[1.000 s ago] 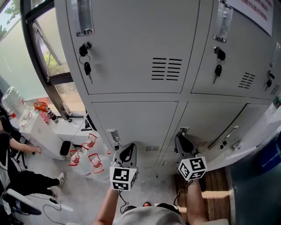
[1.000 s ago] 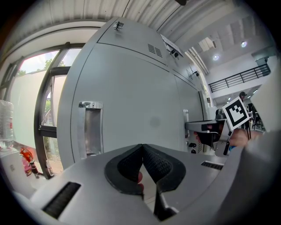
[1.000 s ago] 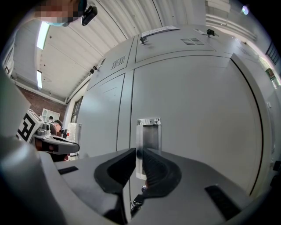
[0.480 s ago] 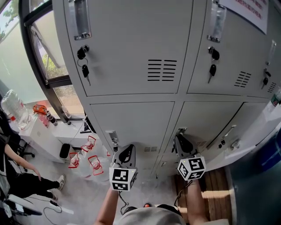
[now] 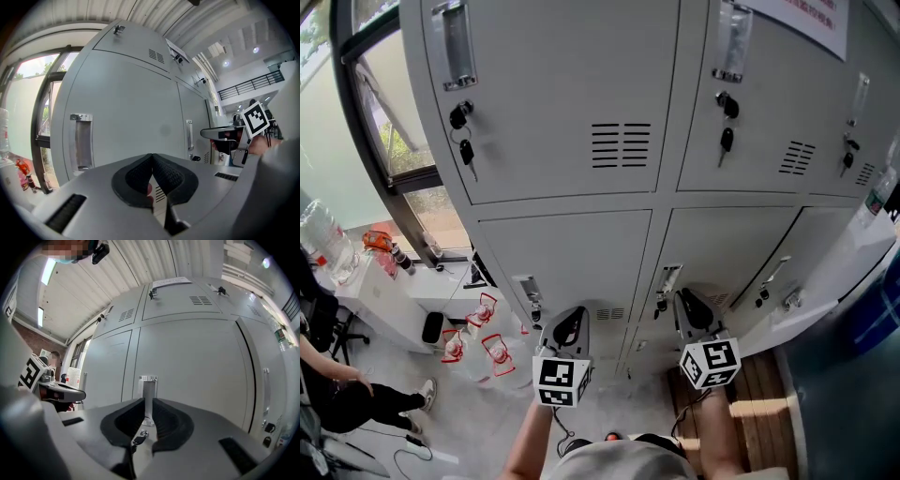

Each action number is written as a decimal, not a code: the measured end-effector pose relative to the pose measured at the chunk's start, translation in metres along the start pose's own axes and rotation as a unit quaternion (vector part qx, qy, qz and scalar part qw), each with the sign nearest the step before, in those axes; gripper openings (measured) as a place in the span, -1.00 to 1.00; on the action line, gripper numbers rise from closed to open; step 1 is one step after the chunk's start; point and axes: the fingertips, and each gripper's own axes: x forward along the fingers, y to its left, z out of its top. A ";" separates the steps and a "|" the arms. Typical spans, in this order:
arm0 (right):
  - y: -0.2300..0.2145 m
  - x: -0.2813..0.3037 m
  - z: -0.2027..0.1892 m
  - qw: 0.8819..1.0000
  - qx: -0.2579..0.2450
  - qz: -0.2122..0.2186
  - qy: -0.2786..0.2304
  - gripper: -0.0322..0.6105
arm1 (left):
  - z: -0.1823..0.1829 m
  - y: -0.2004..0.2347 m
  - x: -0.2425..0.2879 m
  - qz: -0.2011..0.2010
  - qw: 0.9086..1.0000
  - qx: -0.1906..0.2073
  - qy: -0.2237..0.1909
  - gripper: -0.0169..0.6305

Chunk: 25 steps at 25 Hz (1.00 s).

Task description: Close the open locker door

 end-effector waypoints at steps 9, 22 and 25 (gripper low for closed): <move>0.001 -0.053 -0.002 0.999 -0.037 -0.028 -0.002 -0.75 | 0.002 -0.040 -0.011 -0.029 0.999 0.014 -0.003 -0.88; 0.004 -0.120 -0.032 0.999 0.004 -0.053 0.014 -0.81 | -0.017 -0.080 -0.046 -0.052 0.998 0.021 0.016 -0.88; 0.008 -0.134 -0.041 0.998 0.014 -0.055 0.022 -0.82 | -0.022 -0.084 -0.055 -0.054 0.998 0.017 0.020 -0.88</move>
